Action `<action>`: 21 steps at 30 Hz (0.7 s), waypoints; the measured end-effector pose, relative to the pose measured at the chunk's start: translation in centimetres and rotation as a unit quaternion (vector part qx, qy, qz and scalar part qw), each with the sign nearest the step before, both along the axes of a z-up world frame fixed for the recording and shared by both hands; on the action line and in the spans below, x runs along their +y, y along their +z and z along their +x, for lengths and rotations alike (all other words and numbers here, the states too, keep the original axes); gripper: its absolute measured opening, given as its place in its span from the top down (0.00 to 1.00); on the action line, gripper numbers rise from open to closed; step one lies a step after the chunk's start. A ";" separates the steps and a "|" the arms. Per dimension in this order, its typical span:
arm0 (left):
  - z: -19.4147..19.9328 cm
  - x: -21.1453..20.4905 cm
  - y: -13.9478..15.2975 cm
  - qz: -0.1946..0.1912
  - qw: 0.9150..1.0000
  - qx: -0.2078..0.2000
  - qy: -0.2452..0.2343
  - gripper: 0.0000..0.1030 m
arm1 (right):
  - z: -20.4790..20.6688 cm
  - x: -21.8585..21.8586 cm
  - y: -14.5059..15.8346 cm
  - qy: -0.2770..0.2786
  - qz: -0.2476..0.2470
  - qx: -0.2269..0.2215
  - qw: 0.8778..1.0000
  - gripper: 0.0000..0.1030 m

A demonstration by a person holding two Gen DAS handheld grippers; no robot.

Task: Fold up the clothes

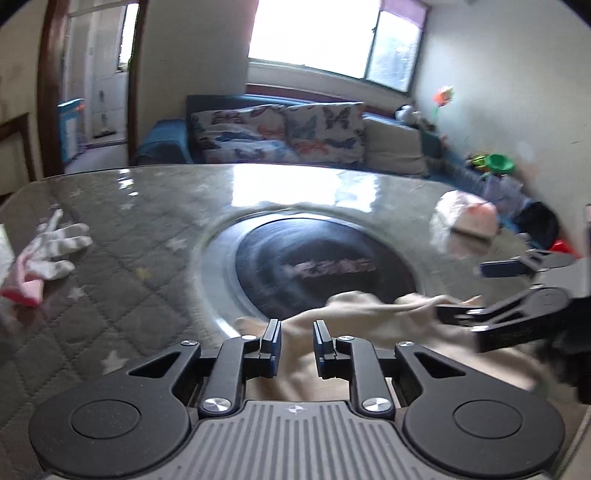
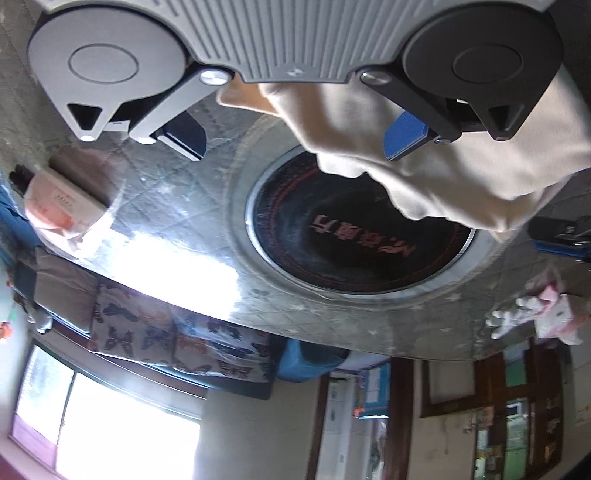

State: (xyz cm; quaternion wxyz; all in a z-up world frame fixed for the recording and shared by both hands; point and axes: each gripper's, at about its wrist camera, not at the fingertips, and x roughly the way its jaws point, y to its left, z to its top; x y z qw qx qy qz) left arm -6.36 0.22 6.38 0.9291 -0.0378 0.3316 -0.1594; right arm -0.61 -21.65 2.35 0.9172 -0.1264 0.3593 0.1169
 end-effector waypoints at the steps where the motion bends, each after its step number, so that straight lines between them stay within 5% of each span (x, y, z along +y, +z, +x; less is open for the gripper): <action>1: 0.0 -0.3 0.2 -0.007 1.000 0.000 -0.010 0.80 | 0.3 0.1 -0.1 -0.006 -0.006 0.002 1.000 0.00; 11: 0.4 -2.3 -2.8 -0.016 0.998 0.045 -0.051 0.71 | 0.9 0.2 -1.3 -0.033 -0.044 0.006 0.998 0.00; 21: 0.1 -2.1 -3.2 -0.033 0.997 0.044 -0.056 0.60 | -1.7 -1.4 -0.5 -0.033 -0.082 -0.021 0.996 0.00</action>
